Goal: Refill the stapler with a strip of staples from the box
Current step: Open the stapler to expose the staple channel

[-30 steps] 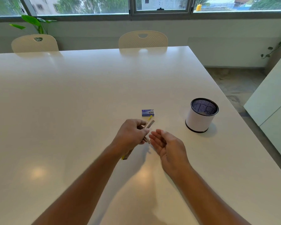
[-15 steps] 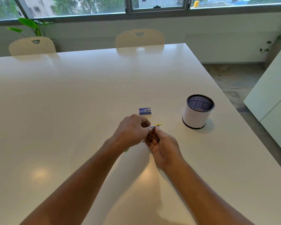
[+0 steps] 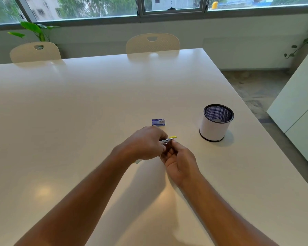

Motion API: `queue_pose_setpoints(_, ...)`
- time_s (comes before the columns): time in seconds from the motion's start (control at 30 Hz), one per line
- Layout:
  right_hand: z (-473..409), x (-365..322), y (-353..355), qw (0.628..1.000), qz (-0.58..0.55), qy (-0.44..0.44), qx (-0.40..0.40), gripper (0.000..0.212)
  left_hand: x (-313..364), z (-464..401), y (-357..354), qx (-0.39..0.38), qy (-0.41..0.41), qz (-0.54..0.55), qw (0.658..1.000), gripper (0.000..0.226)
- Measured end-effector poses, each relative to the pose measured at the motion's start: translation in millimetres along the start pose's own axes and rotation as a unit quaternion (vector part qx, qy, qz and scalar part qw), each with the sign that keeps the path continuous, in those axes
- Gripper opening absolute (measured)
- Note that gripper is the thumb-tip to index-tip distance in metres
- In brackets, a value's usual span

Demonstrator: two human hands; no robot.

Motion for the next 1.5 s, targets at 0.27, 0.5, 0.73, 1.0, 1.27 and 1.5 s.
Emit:
queue_pose_setpoints(0.27,1,2,1,1.0,-0.006,-0.008,0.005,0.028,0,1,4,-0.015,0.03,0.054,0.998,0.028)
queue_pose_setpoints(0.5,1,2,-2,0.999,-0.021,-0.014,0.024,0.028,2,4,7,0.025,0.054,0.084,0.995,0.04)
queue_pose_setpoints(0.73,3,0,-6,0.999,-0.029,-0.029,-0.011,0.028,13,15,16,0.045,-0.011,-0.018,0.999,0.041)
queue_pose_setpoints(1.0,5,2,-9,0.999,-0.025,-0.031,-0.028,0.027,16,23,15,0.081,-0.045,-0.046,0.995,0.043)
queue_pose_setpoints(1.27,2,3,-6,1.0,0.008,-0.014,-0.014,0.028,-15,11,7,0.054,0.092,0.151,0.983,0.038)
queue_pose_setpoints(1.5,2,1,-3,0.995,0.084,0.06,-0.01,0.026,-28,19,5,0.027,0.089,0.22,0.971,0.041)
Point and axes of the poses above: each hand's wrist, its own z-axis away from the middle knuckle, its own y-axis out of the back of the hand, x = y × z, the point moved 4 cm from there along -z, towards the middle knuckle, and after that the axes turned 15 degrees about x, right-handed, at the moved point
